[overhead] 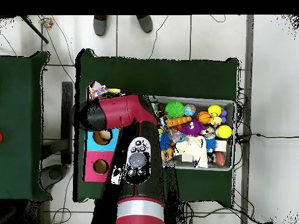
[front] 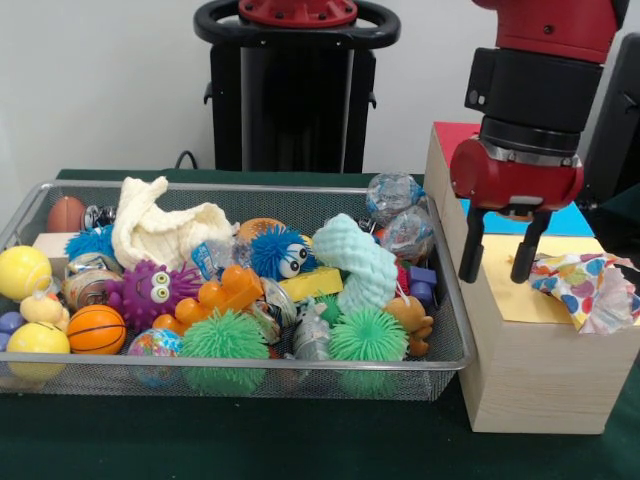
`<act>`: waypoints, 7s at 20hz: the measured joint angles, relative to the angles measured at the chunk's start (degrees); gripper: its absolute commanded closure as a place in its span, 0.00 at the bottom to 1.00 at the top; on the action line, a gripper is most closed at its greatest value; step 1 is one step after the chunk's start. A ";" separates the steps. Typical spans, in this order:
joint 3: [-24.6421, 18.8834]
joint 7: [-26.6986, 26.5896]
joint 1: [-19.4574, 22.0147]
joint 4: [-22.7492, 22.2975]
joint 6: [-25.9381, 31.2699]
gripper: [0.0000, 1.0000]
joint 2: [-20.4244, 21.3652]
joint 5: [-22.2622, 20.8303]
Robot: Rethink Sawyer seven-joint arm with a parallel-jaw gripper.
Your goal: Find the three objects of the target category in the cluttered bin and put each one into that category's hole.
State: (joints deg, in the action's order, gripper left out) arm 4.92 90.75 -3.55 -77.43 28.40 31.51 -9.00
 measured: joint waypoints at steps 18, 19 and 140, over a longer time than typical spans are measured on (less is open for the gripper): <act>1.91 0.00 -4.45 9.69 9.02 0.00 -2.49 0.01; 1.90 0.00 -4.42 10.35 9.32 0.00 -2.85 0.01; -5.39 0.00 -4.83 -7.17 0.23 1.00 5.67 -0.15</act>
State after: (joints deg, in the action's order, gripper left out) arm -0.47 90.75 -8.38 -84.60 28.63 37.18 -9.15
